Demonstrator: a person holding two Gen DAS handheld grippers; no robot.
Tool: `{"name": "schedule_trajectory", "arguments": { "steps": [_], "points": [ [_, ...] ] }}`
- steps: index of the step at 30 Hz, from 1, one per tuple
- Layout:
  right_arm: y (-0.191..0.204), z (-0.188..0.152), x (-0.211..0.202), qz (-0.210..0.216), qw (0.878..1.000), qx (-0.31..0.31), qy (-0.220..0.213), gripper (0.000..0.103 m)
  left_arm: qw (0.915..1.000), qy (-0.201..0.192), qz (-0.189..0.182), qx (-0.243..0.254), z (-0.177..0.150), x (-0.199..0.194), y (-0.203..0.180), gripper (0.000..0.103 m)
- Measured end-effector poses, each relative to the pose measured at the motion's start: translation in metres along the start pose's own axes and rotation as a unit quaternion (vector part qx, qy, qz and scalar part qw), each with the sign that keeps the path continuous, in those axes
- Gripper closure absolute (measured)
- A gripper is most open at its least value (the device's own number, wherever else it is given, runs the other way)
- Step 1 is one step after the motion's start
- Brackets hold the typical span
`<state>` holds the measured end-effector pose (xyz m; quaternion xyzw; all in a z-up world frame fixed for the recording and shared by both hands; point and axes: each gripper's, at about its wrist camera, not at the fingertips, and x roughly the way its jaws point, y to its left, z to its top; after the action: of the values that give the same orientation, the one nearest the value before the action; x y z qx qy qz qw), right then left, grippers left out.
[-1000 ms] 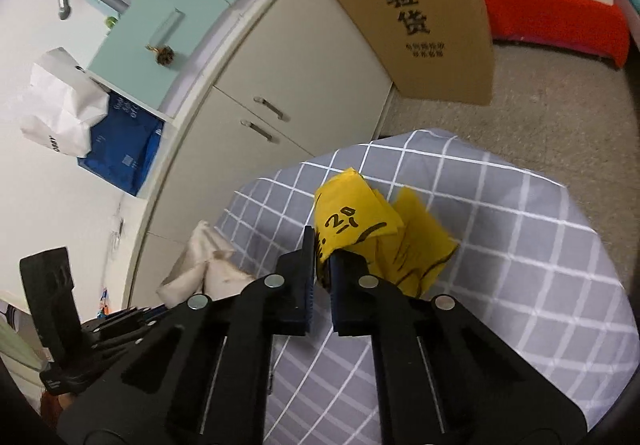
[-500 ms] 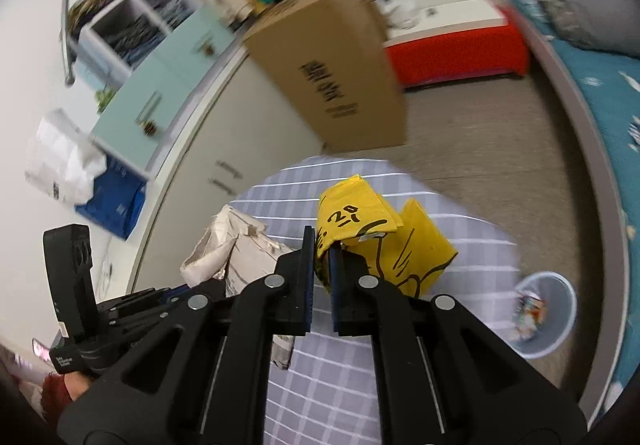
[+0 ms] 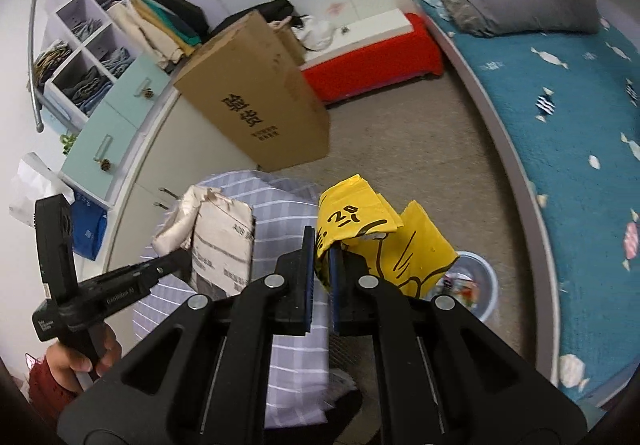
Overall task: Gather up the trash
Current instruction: 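Carry the newspaper bundle and yellow bag over the floor basin, then open the right gripper to drop the yellow bag into the basin, then open the left gripper to drop the newspaper bundle into the basin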
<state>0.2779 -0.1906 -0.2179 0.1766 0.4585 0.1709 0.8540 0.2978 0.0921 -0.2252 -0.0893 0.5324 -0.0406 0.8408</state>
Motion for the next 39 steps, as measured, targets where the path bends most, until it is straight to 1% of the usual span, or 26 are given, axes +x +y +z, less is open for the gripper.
{"name": "schedule_trajectory", "arguments": {
  "steps": [5, 10, 14, 15, 16, 17, 18, 19, 23, 33, 39],
  "points": [
    [-0.041, -0.005, -0.009, -0.006, 1.0, 0.007, 0.016, 0.096, 0.9999, 0.005, 0.007, -0.008, -0.001, 0.014, -0.044, 0.085],
    [-0.066, -0.005, -0.004, -0.004, 0.999, 0.018, 0.029, 0.096, 0.9998, 0.007, 0.014, -0.011, 0.001, 0.022, -0.063, 0.085],
    [-0.078, -0.003, 0.006, -0.008, 0.999, 0.028, 0.04, 0.095, 0.9997, 0.009, 0.022, -0.011, 0.001, 0.025, -0.07, 0.085],
    [-0.081, -0.003, 0.01, -0.01, 0.998, 0.03, 0.045, 0.093, 0.9996, 0.011, 0.022, -0.011, 0.001, 0.026, -0.074, 0.085],
    [-0.082, -0.003, 0.011, -0.011, 0.998, 0.031, 0.047, 0.088, 0.9996, 0.012, 0.023, -0.011, 0.001, 0.027, -0.075, 0.085],
    [-0.084, -0.003, 0.011, -0.014, 0.998, 0.032, 0.047, 0.07, 0.9996, 0.012, 0.025, -0.01, 0.001, 0.028, -0.079, 0.085],
    [-0.086, -0.003, 0.012, -0.014, 0.998, 0.032, 0.047, 0.046, 0.9996, 0.013, 0.025, -0.009, 0.002, 0.028, -0.08, 0.085],
    [-0.087, -0.003, 0.011, -0.013, 0.998, 0.032, 0.046, 0.042, 0.9996, 0.013, 0.025, -0.008, 0.002, 0.029, -0.082, 0.085],
    [-0.09, -0.002, 0.009, -0.018, 0.998, 0.031, 0.044, 0.042, 0.9996, 0.015, 0.026, -0.001, 0.006, 0.032, -0.089, 0.085],
    [-0.09, 0.003, -0.035, -0.042, 0.999, 0.021, -0.024, 0.042, 0.9991, 0.023, 0.018, 0.031, 0.009, 0.043, -0.122, 0.085],
    [-0.093, 0.004, -0.057, -0.06, 0.997, 0.015, -0.051, 0.041, 0.998, 0.031, 0.009, 0.053, 0.009, 0.053, -0.147, 0.085]
  ]
}}
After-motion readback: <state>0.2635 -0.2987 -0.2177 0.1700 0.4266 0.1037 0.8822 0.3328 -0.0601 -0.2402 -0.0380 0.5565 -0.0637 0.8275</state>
